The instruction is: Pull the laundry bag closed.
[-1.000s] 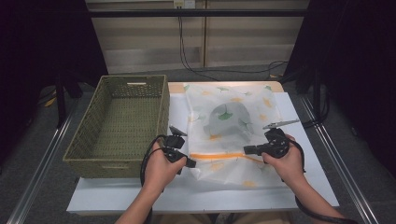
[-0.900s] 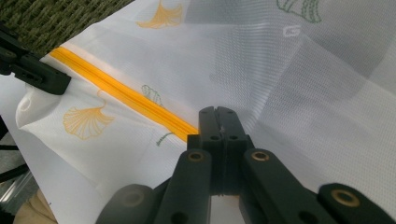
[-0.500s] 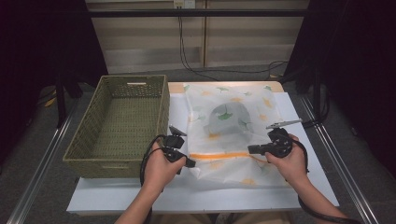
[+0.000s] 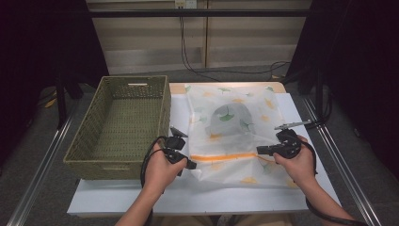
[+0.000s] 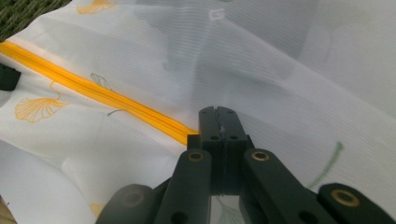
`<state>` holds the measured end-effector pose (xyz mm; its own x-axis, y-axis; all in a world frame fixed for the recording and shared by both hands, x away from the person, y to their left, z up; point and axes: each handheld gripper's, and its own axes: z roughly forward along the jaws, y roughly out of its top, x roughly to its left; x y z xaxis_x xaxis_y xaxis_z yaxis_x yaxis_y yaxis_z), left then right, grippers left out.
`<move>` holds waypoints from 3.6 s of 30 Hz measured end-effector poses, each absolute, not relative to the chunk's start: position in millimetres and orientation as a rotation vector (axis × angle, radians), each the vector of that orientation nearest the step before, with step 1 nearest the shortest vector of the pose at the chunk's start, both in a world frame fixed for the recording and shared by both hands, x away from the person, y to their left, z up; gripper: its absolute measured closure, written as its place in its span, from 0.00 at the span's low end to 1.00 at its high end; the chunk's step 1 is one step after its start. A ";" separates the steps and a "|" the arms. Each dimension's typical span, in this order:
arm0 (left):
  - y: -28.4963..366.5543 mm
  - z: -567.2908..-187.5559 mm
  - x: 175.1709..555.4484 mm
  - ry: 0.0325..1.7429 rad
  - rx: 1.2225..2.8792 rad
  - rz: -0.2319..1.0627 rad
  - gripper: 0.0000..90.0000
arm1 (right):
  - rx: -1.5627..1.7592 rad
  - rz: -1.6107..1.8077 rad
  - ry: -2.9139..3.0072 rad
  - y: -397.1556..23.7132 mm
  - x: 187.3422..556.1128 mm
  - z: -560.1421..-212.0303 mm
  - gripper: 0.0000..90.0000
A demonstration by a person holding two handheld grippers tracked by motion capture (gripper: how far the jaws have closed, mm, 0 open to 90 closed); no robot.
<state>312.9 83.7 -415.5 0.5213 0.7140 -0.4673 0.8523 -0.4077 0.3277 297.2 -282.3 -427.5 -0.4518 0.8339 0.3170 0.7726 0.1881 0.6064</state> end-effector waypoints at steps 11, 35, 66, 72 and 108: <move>83.0 -415.2 312.6 1.280 2.224 -0.351 0.99 | 1.609 1.080 2.339 -292.1 296.2 -427.7 1.00; 86.5 -411.6 313.4 1.288 2.223 -0.349 0.99 | 1.704 1.071 2.239 -333.7 288.1 -431.3 1.00; 91.0 -405.5 315.7 1.296 2.206 -0.372 0.99 | 1.788 1.082 2.127 -375.4 274.9 -433.0 1.00; 91.8 -404.4 315.9 1.303 2.204 -0.370 0.99 | 1.806 1.075 2.112 -380.9 272.5 -433.2 1.00; 94.6 -405.0 317.4 1.332 2.211 -0.364 0.99 | 1.817 0.989 2.089 -398.2 268.0 -438.7 1.00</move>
